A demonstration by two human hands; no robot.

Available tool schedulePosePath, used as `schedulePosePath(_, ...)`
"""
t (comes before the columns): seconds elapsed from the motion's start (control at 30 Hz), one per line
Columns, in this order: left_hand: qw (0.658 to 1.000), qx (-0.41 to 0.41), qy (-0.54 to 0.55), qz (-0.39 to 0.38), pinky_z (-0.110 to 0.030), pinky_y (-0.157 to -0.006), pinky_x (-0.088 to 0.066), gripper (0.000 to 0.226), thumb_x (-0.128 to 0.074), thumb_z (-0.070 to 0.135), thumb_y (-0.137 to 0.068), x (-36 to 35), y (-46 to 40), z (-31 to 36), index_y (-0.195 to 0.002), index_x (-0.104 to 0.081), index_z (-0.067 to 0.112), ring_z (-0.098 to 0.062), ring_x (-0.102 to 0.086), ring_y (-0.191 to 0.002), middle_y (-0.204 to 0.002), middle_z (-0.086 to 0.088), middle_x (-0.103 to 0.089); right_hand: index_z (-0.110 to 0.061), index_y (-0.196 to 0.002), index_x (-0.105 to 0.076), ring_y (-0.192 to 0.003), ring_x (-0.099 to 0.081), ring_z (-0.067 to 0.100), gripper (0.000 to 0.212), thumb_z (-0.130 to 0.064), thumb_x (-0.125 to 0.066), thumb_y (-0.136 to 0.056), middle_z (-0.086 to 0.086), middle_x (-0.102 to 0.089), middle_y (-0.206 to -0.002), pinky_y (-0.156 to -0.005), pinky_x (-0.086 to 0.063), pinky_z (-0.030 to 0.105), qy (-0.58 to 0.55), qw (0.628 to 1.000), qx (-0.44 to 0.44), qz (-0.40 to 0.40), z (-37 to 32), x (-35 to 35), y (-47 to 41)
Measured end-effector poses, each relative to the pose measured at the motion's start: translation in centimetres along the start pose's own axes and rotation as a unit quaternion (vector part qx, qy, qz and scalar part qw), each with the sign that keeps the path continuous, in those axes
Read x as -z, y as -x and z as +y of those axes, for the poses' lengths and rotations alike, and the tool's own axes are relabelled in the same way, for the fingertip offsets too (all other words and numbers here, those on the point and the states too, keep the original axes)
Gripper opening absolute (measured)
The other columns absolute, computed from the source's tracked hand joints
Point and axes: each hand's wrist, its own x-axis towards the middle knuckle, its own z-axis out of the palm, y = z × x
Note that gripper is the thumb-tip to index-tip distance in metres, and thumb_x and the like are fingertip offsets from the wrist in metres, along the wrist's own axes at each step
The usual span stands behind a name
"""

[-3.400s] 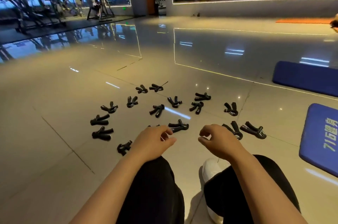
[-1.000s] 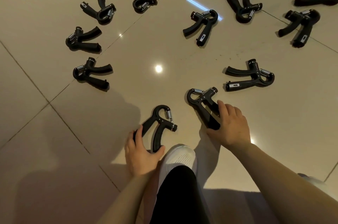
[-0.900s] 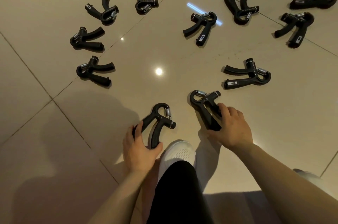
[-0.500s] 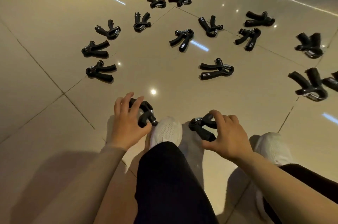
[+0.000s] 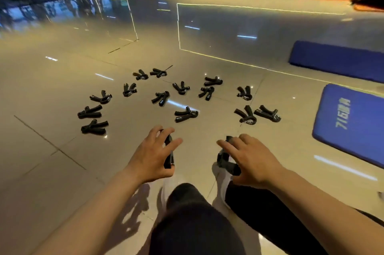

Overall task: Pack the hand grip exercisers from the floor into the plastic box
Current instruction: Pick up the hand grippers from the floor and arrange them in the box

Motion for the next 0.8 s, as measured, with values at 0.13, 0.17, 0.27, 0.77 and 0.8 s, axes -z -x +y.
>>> schedulePosePath(0.13, 0.997, -0.073, 0.011, -0.001, -0.041, -0.073, -0.055, 0.084, -0.077, 0.046, -0.051, 1.8, -3.2, 5.4, -0.126, -0.047, 0.023, -0.032, -0.035, -0.117, -0.13, -0.013, -0.04, -0.027, -0.139, -0.024, -0.108, -0.045, 0.028, 0.081, -0.052, -0.065, -0.073, 0.006, -0.046, -0.13, -0.089, -0.044, 0.037, 0.099, 0.995, 0.009, -0.015, 1.4, 4.6, 6.3)
schedulePosePath(0.17, 0.996, -0.088, 0.016, 0.005, -0.041, -0.074, -0.055, 0.083, -0.077, 0.046, -0.052, 2.2, -4.1, 6.5, -0.126, -0.048, 0.022, -0.031, -0.035, -0.118, -0.129, -0.013, -0.041, -0.026, -0.137, -0.029, -0.105, -0.048, 0.028, 0.081, -0.052, -0.067, -0.07, 0.007, -0.05, -0.126, -0.084, -0.046, 0.037, 0.119, 0.993, -0.008, -0.014, 1.9, 5.6, 7.9)
schedulePosePath(0.27, 0.989, -0.14, 0.025, 0.026, -0.045, -0.074, -0.055, 0.083, -0.081, 0.044, -0.05, 3.1, -6.7, 10.3, -0.124, -0.051, 0.021, -0.033, -0.035, -0.119, -0.128, -0.016, -0.045, -0.023, -0.126, -0.049, -0.095, -0.06, 0.029, 0.09, -0.055, -0.081, -0.048, 0.005, -0.063, -0.11, -0.073, -0.053, 0.037, 0.128, 0.989, -0.074, 0.019, 3.7, 7.9, 13.7)
schedulePosePath(0.77, 0.885, -0.462, -0.025, 0.06, -0.046, -0.075, -0.057, 0.082, -0.086, 0.043, -0.042, 5.6, -18.8, 33.0, -0.113, -0.053, 0.016, -0.041, -0.05, -0.111, -0.125, -0.024, -0.052, -0.032, -0.144, -0.021, -0.118, -0.037, 0.017, 0.079, -0.047, -0.065, -0.08, -0.004, -0.037, -0.141, -0.098, -0.035, 0.024, 0.091, 0.913, -0.381, -0.112, 9.5, 9.2, 37.1)
schedulePosePath(0.8, 0.869, -0.49, -0.042, 0.055, -0.045, -0.073, -0.057, 0.082, -0.086, 0.042, -0.041, 5.0, -19.3, 33.9, -0.112, -0.056, 0.015, -0.04, -0.051, -0.109, -0.122, -0.023, -0.053, -0.032, -0.144, -0.02, -0.119, -0.037, 0.016, 0.08, -0.049, -0.064, -0.08, -0.004, -0.036, -0.142, -0.098, -0.035, 0.024, 0.087, 0.905, -0.4, -0.118, 9.7, 9.0, 38.1)
